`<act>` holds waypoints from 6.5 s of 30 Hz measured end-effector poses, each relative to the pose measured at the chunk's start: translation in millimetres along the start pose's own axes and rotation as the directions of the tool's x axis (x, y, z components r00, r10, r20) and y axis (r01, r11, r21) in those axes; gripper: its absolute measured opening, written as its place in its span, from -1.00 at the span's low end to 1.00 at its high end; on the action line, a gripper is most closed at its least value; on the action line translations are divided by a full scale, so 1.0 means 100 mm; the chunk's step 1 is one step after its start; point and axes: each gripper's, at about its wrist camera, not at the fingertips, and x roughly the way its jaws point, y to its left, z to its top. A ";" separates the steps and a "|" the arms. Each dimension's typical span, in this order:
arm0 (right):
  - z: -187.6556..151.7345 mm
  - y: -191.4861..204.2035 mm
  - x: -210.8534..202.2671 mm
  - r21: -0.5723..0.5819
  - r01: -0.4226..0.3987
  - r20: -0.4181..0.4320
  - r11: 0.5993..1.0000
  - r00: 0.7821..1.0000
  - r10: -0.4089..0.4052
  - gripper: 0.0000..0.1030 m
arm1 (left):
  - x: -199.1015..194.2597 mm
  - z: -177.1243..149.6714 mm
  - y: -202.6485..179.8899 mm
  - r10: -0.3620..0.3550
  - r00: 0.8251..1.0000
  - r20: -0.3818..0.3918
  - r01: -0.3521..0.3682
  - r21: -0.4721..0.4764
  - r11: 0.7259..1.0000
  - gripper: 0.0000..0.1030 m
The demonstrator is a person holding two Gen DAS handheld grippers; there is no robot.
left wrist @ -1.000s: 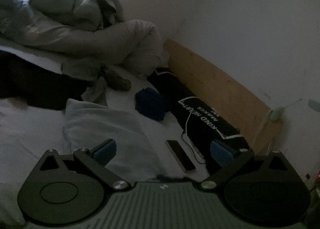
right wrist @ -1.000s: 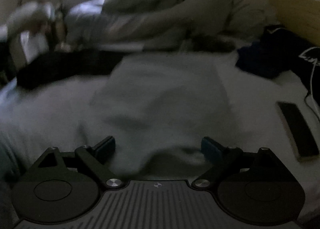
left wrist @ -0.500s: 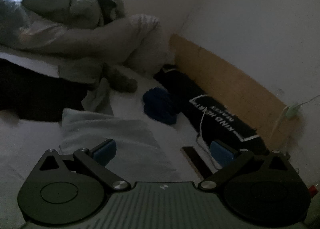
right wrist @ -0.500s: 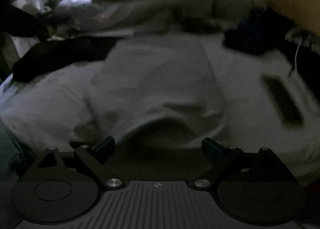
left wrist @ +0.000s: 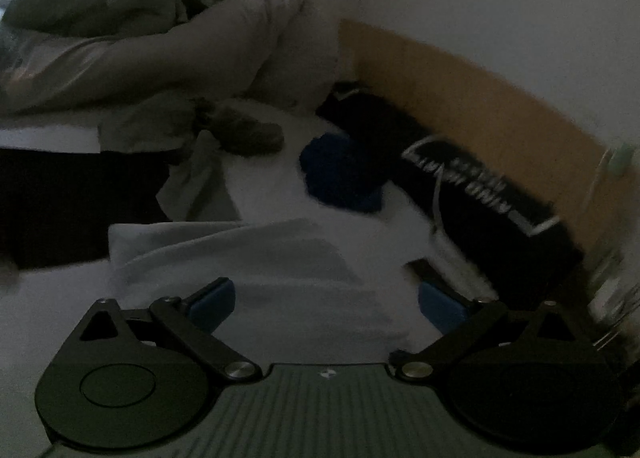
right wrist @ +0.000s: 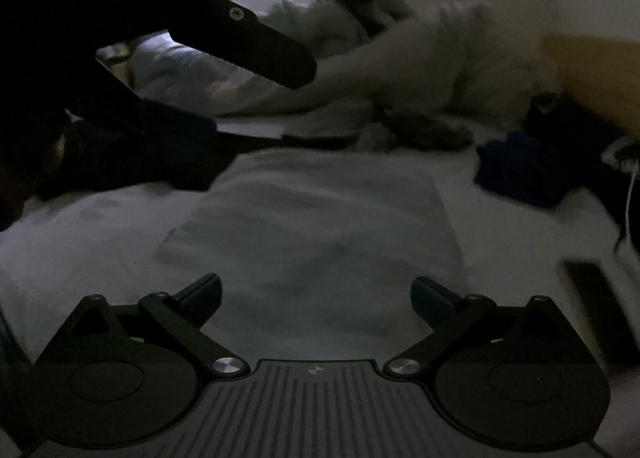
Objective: Fold clothes
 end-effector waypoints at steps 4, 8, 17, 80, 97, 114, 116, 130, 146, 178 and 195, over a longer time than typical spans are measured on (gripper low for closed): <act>-0.26 0.10 0.10 -0.030 0.069 0.033 0.997 0.997 -0.068 0.99 | 0.35 -0.04 0.14 0.043 0.995 -0.086 -0.040 0.039 0.998 0.32; -0.35 0.08 0.14 -0.049 0.076 0.049 0.996 0.996 -0.074 1.00 | 0.55 -0.14 0.27 0.059 0.991 -0.122 -0.049 0.082 0.995 0.11; -0.35 0.15 0.23 -0.082 0.105 0.032 0.991 0.994 -0.102 1.00 | 0.63 -0.32 0.44 0.100 0.988 -0.118 -0.090 0.088 0.992 -0.55; -0.36 -1.07 0.22 0.572 -0.049 -0.057 0.819 0.993 0.100 1.00 | 0.21 -0.68 1.04 -0.139 0.980 -0.141 0.063 -0.444 0.894 -0.18; 1.52 -1.29 -0.72 0.366 -0.140 0.022 0.920 0.990 0.142 1.00 | -0.03 -0.24 -0.15 -0.093 0.994 0.056 0.103 -0.204 0.974 -0.28; 2.38 -0.21 0.11 0.041 0.105 -0.491 0.994 0.868 -0.072 1.00 | 0.09 -0.28 -0.68 -0.159 0.982 0.103 0.167 -0.081 0.983 -0.26; 2.33 -0.27 0.21 0.036 0.184 -0.521 0.982 0.843 -0.139 1.00 | 0.11 -0.28 -0.67 -0.168 0.980 0.107 0.177 -0.085 0.981 -0.26; 1.94 -0.67 0.47 0.135 0.200 -0.574 0.970 0.814 -0.088 -0.17 | -0.04 -0.40 -0.71 -0.160 0.984 0.082 0.162 -0.018 0.987 0.00; 1.71 -1.01 -0.58 0.456 0.072 -0.307 0.887 0.948 0.081 -0.26 | -0.37 -0.61 -0.97 -0.134 0.991 -0.020 0.136 0.167 0.977 -0.30; 4.13 -2.02 0.60 0.304 -0.243 0.087 0.921 0.970 0.227 -0.31 | 0.70 1.76 -0.42 0.048 0.947 0.318 -0.119 0.210 0.970 -0.36; 3.17 -4.35 2.33 0.537 -0.013 -0.090 0.843 0.993 0.073 -0.31 | 3.13 1.70 -1.13 0.039 0.991 0.131 -0.068 0.224 0.972 -0.37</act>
